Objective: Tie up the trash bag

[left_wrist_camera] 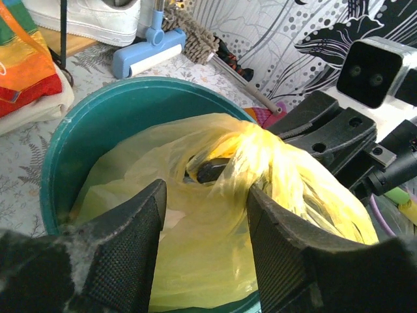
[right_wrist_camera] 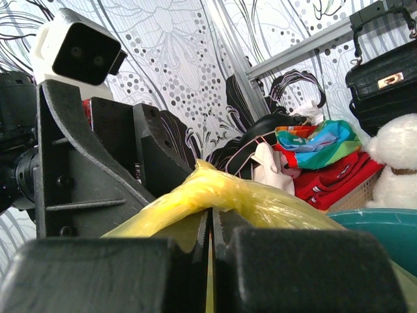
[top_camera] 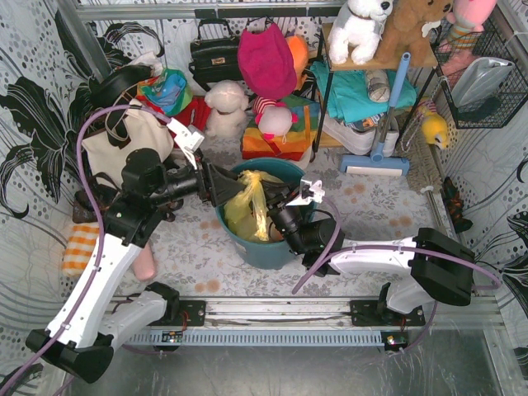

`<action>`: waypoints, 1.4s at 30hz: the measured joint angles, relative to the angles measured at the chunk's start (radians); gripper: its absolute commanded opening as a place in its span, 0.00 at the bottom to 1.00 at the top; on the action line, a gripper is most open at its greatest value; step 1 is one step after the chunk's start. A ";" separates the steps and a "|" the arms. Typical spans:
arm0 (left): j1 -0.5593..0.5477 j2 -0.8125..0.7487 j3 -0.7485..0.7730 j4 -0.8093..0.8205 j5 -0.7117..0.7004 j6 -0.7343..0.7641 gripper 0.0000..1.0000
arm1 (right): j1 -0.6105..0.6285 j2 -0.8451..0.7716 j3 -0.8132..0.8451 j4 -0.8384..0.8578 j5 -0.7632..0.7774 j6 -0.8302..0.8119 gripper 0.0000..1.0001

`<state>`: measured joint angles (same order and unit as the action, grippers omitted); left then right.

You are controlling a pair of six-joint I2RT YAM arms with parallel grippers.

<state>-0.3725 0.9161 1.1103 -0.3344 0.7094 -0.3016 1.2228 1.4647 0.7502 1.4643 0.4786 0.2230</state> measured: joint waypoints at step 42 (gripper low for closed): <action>-0.001 -0.055 -0.148 0.047 0.244 -0.087 0.06 | 0.000 0.009 0.005 0.015 0.007 -0.035 0.00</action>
<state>-0.3733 0.8612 0.9627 -0.2874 0.9535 -0.3882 1.2228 1.4734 0.7551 1.4792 0.4854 0.1879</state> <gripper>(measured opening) 0.051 0.003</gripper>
